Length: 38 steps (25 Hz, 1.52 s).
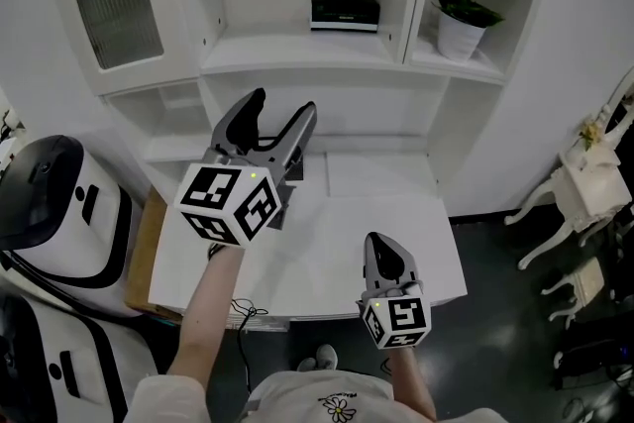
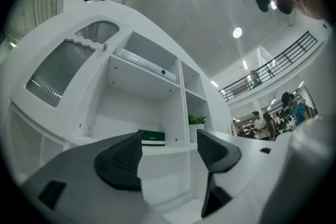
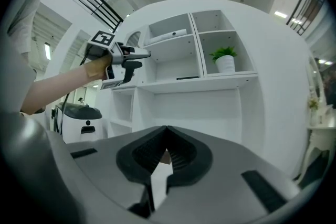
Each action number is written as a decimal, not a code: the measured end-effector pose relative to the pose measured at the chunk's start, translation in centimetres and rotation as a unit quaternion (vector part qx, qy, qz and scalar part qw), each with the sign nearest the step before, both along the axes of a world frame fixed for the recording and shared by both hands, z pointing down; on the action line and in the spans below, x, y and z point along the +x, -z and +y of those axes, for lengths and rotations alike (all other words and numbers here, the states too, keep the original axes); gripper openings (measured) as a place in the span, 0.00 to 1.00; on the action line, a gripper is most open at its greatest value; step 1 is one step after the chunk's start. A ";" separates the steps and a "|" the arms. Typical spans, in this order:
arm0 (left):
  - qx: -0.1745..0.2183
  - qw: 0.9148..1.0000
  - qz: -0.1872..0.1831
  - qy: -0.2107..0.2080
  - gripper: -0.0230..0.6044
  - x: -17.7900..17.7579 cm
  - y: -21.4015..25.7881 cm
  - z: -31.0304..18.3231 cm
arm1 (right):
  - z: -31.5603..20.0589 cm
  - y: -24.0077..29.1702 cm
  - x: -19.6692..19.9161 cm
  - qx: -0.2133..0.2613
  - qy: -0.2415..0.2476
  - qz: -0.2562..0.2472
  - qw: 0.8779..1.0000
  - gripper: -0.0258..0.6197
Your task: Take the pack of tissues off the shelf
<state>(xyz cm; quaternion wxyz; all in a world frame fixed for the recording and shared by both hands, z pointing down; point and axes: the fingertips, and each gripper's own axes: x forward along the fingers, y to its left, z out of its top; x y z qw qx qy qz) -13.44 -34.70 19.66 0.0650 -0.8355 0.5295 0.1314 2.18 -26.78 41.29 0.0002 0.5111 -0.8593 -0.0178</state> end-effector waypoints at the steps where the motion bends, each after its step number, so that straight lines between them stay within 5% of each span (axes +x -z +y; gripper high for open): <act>1: 0.003 1.000 -0.001 -0.009 0.55 0.1 1.2 -1.0 | -0.1 0.0 0.2 0.000 -0.002 -0.002 1.000 0.04; 9: -0.021 0.997 -0.076 -0.020 0.62 1.3 6.7 -11.2 | -1.7 -0.2 2.3 -0.009 -0.028 -0.023 0.999 0.04; 16: -0.109 0.991 -0.073 -0.034 0.64 1.4 7.0 -21.0 | -3.1 -1.2 4.7 -0.023 -0.065 -0.028 0.997 0.04; 20: -0.154 0.982 -0.107 -0.016 0.63 1.0 5.7 -25.6 | -3.4 -1.7 6.6 -0.022 -0.100 0.013 0.995 0.04; 30: -0.226 0.964 -0.131 -0.040 0.63 2.1 3.0 -30.5 | -4.2 -2.1 9.2 -0.037 -0.133 -0.007 0.990 0.04; 38: -0.236 0.960 -0.146 -0.046 0.62 2.9 2.6 -31.2 | -4.4 -2.1 9.9 -0.042 -0.144 -0.001 0.989 0.04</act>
